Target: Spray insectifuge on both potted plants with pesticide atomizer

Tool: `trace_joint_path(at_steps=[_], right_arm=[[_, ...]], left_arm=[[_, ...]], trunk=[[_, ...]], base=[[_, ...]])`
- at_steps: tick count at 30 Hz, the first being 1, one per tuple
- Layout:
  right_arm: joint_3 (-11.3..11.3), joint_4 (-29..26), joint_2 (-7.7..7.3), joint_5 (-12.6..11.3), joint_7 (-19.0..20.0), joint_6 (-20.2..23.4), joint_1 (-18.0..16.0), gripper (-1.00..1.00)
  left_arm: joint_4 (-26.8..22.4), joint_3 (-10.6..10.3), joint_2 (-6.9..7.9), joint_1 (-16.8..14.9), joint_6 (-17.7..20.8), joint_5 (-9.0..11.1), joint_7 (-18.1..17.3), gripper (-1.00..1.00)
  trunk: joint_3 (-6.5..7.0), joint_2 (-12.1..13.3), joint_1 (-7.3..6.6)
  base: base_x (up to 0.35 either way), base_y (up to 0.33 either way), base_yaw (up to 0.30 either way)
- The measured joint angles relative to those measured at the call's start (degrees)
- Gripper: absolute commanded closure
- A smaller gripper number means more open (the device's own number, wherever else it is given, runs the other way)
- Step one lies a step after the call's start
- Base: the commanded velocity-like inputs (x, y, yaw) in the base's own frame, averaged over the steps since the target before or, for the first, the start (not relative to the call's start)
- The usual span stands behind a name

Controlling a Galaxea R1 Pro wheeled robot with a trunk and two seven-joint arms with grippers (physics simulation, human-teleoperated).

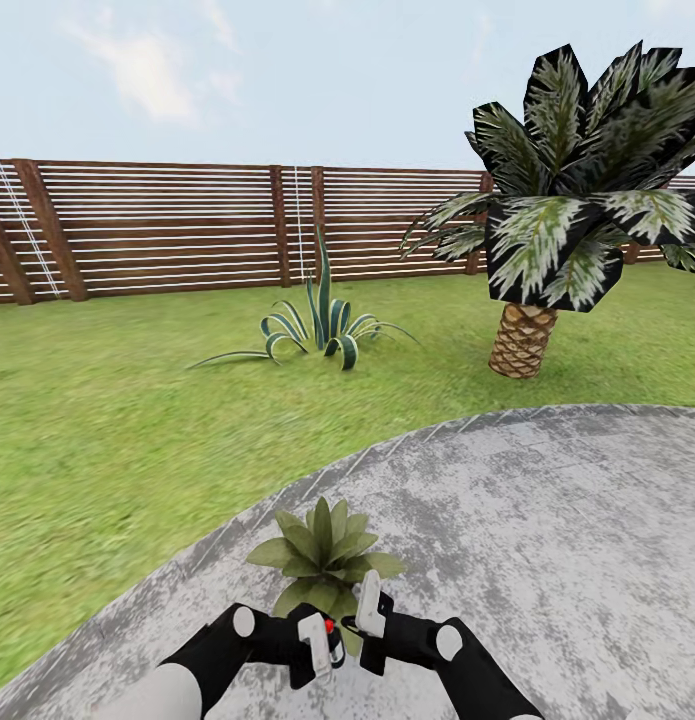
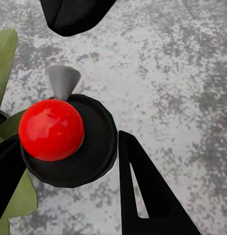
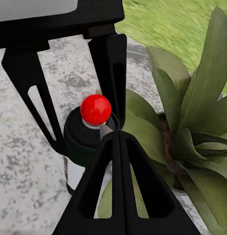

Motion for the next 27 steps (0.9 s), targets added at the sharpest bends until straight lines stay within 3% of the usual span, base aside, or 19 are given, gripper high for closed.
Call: trace_joint_path(at_steps=[27], right_arm=[[0.0,0.1,0.00,0.0,0.0,0.0,0.0,1.00]], left_arm=[[-0.2,0.1,-1.14,-0.1,-0.2,0.1,-0.1,1.00]], trunk=[[0.00,0.0,0.00]], base=[[0.000,0.000,0.000]])
